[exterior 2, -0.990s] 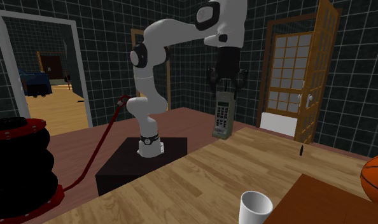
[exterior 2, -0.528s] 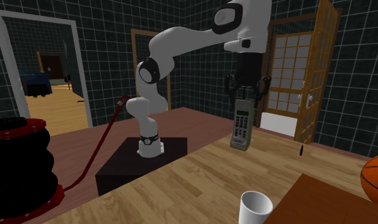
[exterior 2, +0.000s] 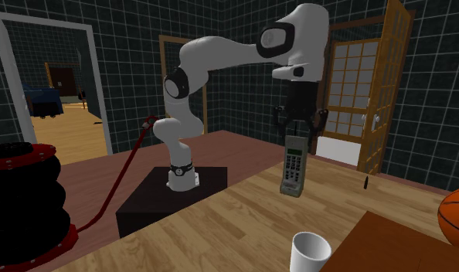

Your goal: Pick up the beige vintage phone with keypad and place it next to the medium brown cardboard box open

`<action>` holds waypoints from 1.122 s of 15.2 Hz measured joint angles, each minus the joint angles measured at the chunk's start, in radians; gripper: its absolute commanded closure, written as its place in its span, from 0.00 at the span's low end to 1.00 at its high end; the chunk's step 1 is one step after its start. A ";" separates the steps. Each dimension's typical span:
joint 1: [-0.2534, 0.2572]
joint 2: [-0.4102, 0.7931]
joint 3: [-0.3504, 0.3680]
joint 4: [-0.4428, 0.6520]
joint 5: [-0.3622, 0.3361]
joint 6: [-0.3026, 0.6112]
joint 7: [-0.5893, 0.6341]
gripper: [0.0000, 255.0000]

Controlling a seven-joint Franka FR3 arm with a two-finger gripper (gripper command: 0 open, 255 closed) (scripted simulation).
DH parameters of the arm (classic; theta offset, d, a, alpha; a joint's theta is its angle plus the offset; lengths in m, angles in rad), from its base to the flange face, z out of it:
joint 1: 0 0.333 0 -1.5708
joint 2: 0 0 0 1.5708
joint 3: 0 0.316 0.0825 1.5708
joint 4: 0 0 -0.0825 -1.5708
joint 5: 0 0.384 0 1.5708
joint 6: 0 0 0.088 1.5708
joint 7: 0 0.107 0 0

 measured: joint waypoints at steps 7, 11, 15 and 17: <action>-0.048 -0.023 0.005 -0.136 0.014 0.109 0.013 1.00; -0.063 -0.026 0.005 -0.197 0.014 0.163 0.022 1.00; -0.078 -0.028 0.004 -0.258 0.012 0.219 0.031 1.00; -0.081 -0.025 0.002 -0.282 0.009 0.244 0.038 1.00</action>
